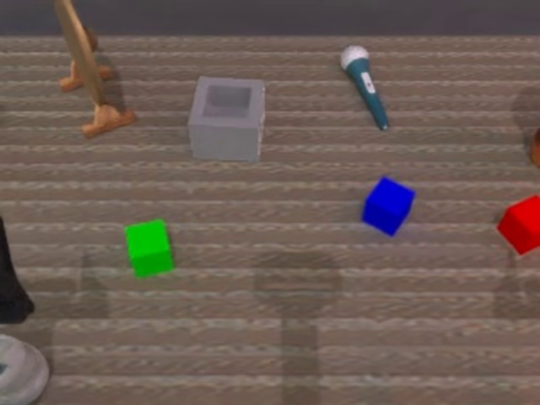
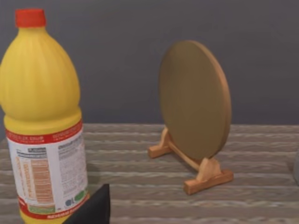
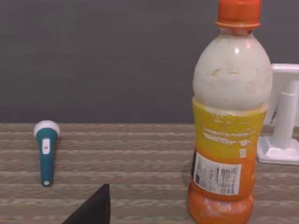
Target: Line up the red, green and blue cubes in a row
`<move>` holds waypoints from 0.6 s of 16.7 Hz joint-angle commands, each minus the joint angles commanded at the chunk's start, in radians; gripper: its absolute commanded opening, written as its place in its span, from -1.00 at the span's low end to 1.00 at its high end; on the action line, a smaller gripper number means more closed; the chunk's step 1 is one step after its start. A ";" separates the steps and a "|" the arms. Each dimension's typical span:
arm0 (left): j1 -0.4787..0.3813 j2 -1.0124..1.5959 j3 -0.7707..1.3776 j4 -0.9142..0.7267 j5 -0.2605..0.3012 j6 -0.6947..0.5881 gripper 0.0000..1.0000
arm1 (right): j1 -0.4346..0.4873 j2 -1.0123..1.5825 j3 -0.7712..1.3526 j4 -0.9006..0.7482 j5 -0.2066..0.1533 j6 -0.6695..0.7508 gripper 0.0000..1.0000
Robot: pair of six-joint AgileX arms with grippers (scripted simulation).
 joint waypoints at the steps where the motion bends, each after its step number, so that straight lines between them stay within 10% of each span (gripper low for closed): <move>1: 0.000 0.000 0.000 0.000 0.000 0.000 1.00 | 0.000 0.000 0.000 0.000 0.000 0.000 1.00; 10: 0.000 0.000 0.000 0.000 0.000 0.000 1.00 | 0.016 0.378 0.335 -0.232 -0.002 -0.086 1.00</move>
